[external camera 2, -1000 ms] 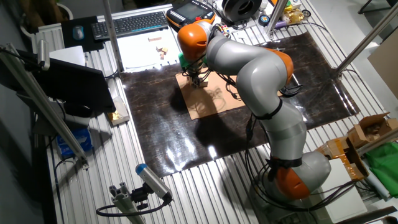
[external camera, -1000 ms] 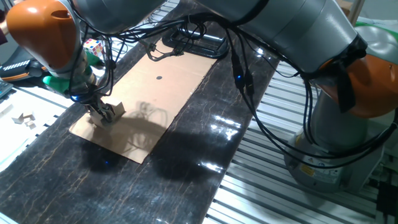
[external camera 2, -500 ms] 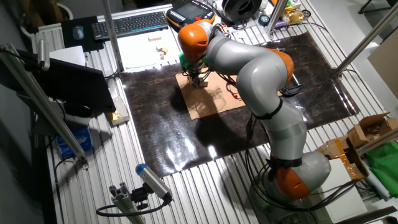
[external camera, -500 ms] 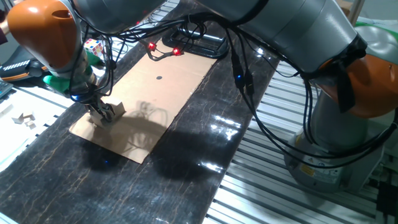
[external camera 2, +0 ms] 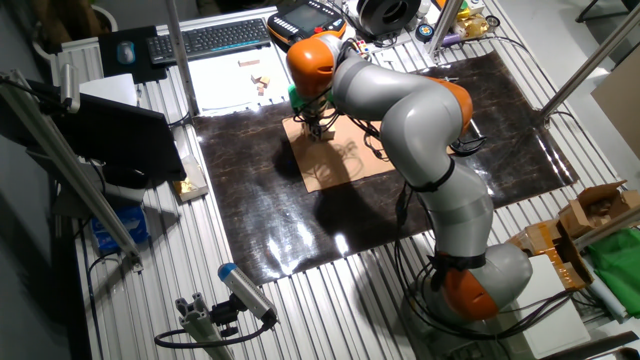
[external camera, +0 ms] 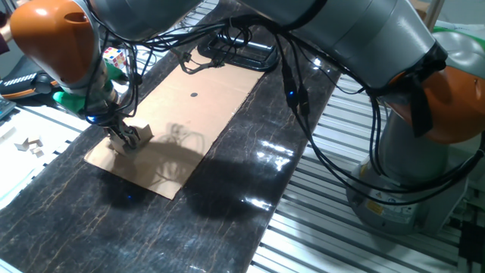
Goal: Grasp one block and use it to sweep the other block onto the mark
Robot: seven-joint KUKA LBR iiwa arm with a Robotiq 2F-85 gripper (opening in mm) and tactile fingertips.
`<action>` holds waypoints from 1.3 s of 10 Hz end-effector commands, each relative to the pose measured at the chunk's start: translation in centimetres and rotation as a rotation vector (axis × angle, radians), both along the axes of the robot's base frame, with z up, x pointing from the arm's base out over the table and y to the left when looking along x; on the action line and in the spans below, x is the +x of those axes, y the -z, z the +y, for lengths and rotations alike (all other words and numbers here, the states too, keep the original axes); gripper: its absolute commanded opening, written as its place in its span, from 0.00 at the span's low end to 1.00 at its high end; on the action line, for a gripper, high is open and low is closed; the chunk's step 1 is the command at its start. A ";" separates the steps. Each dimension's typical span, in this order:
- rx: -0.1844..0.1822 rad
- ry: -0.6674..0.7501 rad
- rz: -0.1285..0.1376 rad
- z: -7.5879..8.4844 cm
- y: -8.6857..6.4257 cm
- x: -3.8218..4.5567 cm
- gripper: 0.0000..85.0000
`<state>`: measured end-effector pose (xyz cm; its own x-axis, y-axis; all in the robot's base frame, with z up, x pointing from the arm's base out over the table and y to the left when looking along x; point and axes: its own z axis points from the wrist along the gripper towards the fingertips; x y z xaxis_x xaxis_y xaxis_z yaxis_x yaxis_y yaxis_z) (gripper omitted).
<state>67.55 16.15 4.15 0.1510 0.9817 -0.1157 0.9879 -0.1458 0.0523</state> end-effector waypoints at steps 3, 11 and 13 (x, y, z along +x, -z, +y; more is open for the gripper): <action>0.002 0.004 -0.001 -0.2 0.1 -0.04 0.01; -0.003 0.011 -0.001 -0.8 -0.1 -0.04 0.01; -0.004 0.012 -0.002 -1.0 -0.1 0.00 0.01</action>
